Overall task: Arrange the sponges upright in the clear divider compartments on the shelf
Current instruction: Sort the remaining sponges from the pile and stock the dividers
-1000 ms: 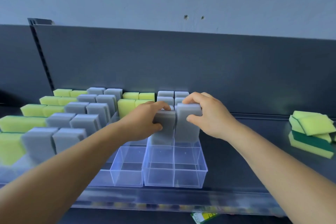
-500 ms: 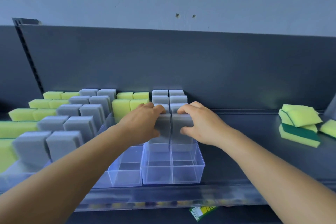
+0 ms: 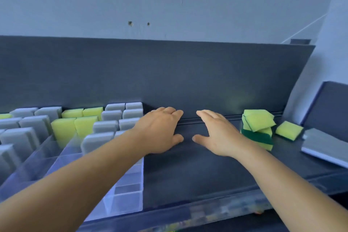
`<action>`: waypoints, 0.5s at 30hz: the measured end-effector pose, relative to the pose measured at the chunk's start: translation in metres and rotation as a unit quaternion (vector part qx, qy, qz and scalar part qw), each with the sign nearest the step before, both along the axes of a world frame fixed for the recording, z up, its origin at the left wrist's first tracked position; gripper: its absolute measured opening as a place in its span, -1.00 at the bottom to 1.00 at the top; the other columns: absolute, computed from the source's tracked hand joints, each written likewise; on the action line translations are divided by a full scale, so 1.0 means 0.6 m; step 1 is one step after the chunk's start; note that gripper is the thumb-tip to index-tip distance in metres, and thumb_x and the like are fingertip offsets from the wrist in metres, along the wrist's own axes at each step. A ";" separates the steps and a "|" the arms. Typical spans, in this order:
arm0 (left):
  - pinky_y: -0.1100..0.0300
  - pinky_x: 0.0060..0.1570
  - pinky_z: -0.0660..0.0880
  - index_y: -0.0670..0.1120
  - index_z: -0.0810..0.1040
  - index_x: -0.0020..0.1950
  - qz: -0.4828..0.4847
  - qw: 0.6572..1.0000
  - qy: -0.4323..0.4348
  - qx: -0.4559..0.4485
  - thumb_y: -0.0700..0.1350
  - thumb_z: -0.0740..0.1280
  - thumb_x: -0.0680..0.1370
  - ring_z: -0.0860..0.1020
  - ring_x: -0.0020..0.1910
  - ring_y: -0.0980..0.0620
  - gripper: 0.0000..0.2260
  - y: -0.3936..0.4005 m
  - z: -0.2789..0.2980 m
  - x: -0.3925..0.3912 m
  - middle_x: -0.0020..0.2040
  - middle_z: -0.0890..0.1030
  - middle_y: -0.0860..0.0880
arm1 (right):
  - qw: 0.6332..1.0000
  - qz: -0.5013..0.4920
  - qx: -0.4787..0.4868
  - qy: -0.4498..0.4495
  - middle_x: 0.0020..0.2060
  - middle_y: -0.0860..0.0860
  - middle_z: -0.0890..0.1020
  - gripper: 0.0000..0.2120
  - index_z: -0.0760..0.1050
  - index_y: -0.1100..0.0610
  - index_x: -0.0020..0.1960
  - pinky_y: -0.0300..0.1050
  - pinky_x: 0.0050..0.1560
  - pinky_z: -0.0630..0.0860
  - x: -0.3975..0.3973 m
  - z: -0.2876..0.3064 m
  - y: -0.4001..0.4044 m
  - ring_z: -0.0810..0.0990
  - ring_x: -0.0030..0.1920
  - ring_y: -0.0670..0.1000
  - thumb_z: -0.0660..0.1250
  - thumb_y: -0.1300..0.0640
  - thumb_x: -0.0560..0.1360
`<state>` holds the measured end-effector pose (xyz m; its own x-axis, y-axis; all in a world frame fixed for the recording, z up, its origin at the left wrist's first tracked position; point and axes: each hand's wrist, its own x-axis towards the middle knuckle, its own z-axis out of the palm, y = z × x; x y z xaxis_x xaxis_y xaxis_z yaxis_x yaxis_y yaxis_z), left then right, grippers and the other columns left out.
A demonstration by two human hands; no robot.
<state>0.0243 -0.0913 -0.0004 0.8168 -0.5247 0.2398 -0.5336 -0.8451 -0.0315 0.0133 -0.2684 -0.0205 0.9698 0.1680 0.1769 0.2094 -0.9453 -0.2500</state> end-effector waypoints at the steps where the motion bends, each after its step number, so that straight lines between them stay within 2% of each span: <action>1: 0.10 0.38 0.27 -0.05 0.14 0.52 -0.005 1.000 0.005 0.000 0.13 0.23 0.55 0.29 0.42 -0.02 -0.40 -0.027 -0.001 0.007 0.45 0.32 0.00 | 1.000 -0.008 -0.005 0.004 0.54 -0.07 0.05 -0.26 -0.01 0.05 0.56 -0.08 0.48 0.06 0.003 -0.001 -0.025 0.01 0.53 -0.01 0.26 -0.14 0.53; 9: 0.07 0.37 0.30 -0.06 0.21 0.48 -0.035 0.998 0.047 0.008 0.12 0.22 0.57 0.32 0.39 -0.03 -0.46 -0.232 -0.030 0.058 0.42 0.35 -0.02 | 0.997 -0.068 -0.010 0.027 0.54 -0.05 0.09 -0.34 0.02 0.06 0.55 -0.12 0.46 0.06 0.040 -0.011 -0.219 0.04 0.53 0.00 0.23 -0.06 0.56; 15: 0.07 0.41 0.20 -0.02 0.12 0.53 -0.053 0.994 0.089 0.025 0.12 0.20 0.57 0.25 0.45 -0.04 -0.42 -0.348 -0.074 0.093 0.49 0.27 -0.02 | 0.995 -0.091 -0.011 0.042 0.52 -0.05 0.13 -0.40 0.06 0.03 0.54 -0.08 0.47 0.11 0.079 -0.033 -0.336 0.09 0.50 0.05 0.21 0.11 0.56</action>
<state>0.0800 -0.3000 -0.0450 0.7835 -0.6177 0.0678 -0.6205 -0.7836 0.0303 0.0607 -0.4699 -0.0404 0.9958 -0.0092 0.0914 0.0129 -0.9712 -0.2380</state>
